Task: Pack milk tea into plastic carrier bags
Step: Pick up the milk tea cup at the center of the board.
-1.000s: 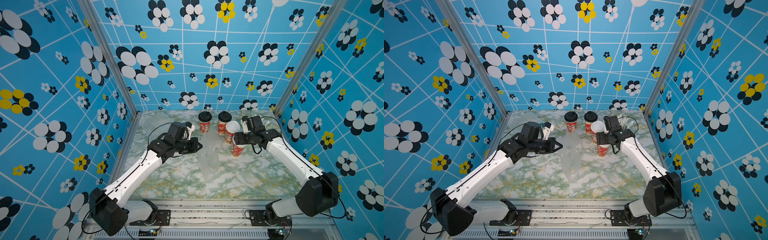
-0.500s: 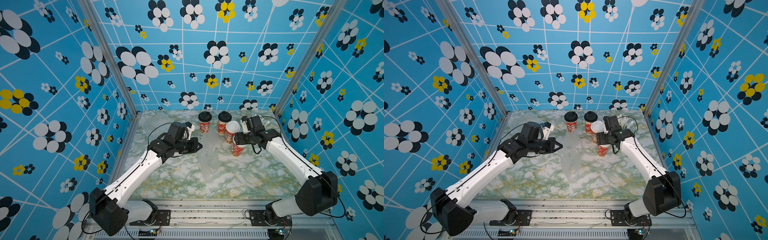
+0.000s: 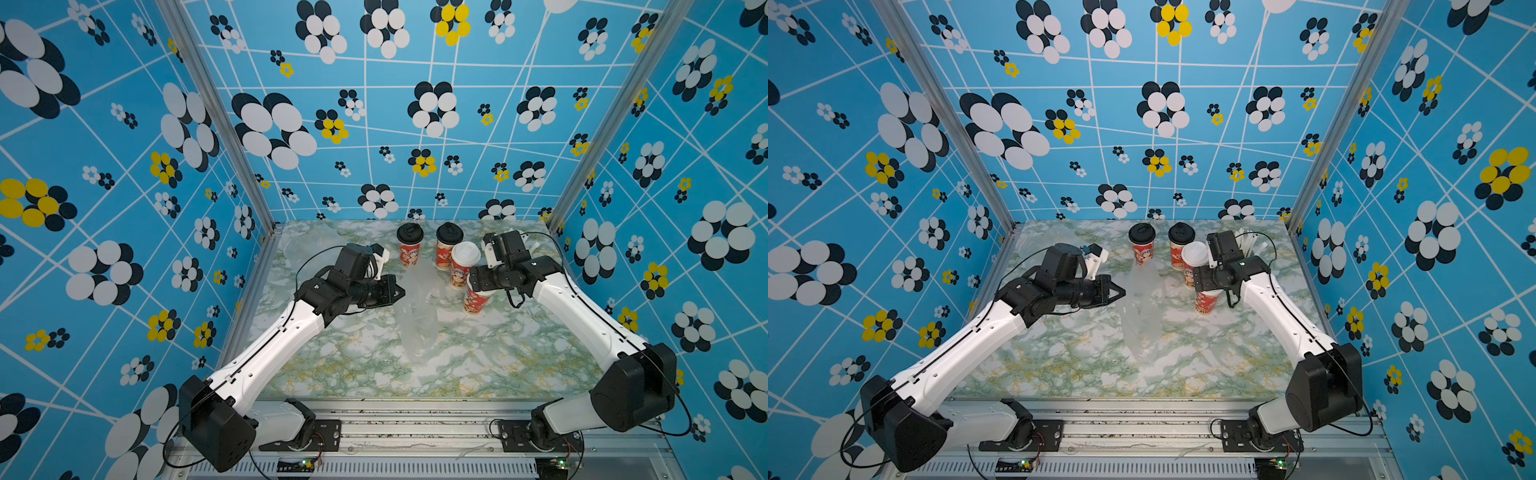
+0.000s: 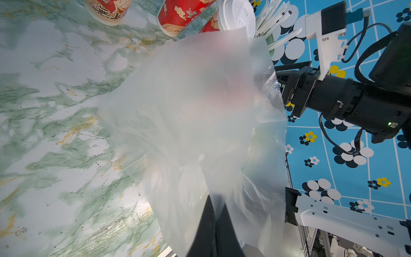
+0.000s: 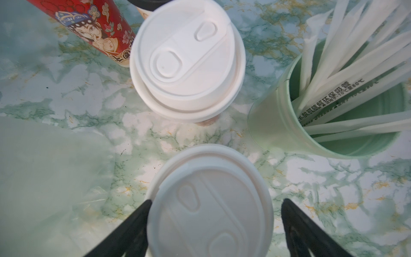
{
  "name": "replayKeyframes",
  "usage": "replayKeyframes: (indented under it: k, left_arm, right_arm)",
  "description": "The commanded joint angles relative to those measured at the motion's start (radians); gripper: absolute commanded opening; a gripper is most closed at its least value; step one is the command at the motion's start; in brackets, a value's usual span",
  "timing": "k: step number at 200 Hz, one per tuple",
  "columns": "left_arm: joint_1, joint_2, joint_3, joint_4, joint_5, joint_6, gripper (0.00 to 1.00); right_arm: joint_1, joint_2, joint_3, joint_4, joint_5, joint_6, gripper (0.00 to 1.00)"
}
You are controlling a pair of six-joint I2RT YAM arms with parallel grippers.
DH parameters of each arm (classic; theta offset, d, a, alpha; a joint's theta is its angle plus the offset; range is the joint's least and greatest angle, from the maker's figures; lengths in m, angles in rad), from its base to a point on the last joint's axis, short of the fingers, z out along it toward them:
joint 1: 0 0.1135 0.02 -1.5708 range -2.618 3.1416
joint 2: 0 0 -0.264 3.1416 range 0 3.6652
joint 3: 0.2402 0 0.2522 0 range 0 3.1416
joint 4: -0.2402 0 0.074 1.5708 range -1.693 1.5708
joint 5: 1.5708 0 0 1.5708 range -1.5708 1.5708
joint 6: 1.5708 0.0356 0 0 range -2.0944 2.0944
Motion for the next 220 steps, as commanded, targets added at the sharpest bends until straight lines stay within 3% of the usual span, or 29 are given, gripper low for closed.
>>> replayKeyframes:
  k: [1,90,220]
  left_arm:
    - [0.010,-0.014,-0.021,0.025,0.024,-0.010,0.00]
    - [0.011,-0.010,-0.028,0.030,0.028,-0.009,0.00]
    - [0.019,-0.030,-0.041,0.024,0.025,-0.008,0.00]
  right_arm:
    - [0.004,-0.014,0.034,-0.058,0.027,-0.018,0.89]
    - [0.013,-0.001,0.038,-0.074,0.012,-0.013,0.80]
    - [0.013,0.035,0.023,-0.094,0.004,0.025,0.76]
